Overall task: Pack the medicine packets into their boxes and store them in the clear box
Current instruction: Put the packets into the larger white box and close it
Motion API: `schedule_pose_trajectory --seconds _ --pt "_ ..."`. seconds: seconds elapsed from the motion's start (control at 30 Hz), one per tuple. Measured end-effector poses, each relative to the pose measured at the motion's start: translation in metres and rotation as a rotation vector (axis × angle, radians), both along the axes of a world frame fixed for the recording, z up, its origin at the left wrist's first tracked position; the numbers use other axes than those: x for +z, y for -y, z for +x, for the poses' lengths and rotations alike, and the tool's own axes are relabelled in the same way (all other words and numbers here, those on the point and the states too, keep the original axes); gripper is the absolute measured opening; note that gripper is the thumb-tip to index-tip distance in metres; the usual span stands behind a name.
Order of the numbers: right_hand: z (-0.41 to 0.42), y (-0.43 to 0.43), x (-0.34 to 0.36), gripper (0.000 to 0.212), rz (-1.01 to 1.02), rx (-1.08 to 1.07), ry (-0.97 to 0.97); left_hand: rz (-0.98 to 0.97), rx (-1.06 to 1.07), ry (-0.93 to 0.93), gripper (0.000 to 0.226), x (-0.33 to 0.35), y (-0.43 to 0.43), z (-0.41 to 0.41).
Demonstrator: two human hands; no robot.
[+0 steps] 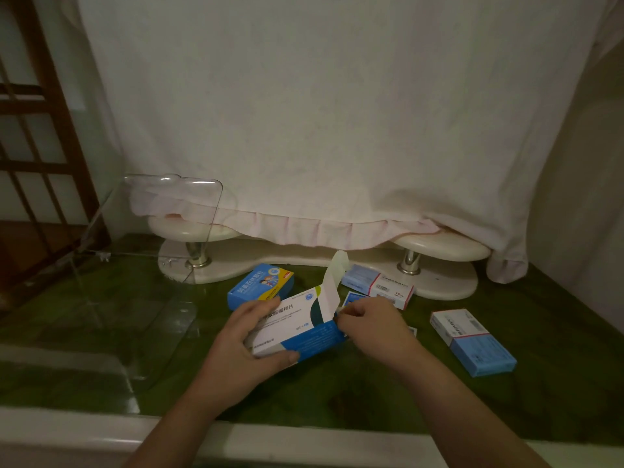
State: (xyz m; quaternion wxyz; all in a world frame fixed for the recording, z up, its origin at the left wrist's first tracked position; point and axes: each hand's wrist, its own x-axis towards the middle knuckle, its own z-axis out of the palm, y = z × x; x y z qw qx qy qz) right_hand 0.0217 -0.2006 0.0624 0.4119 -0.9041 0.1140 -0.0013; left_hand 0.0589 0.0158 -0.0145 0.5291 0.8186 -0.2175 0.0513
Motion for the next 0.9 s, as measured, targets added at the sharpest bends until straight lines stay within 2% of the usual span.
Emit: schedule_pose_trajectory --seconds 0.27,0.47,0.73,0.9 --pt "0.002 0.007 -0.009 0.012 0.044 0.025 -0.18 0.055 -0.004 0.022 0.079 -0.002 0.001 0.001" --pt "0.001 0.007 -0.02 0.022 0.245 -0.021 -0.267 0.059 -0.013 0.029 0.076 -0.003 0.001 0.002" --pt "0.004 0.011 -0.027 0.021 0.308 -0.001 -0.272 0.074 -0.022 0.028 0.075 -0.004 0.0 0.003" --pt "0.001 0.016 -0.03 0.019 0.421 0.017 -0.247 0.087 -0.021 0.062 0.073 -0.001 0.002 0.001"
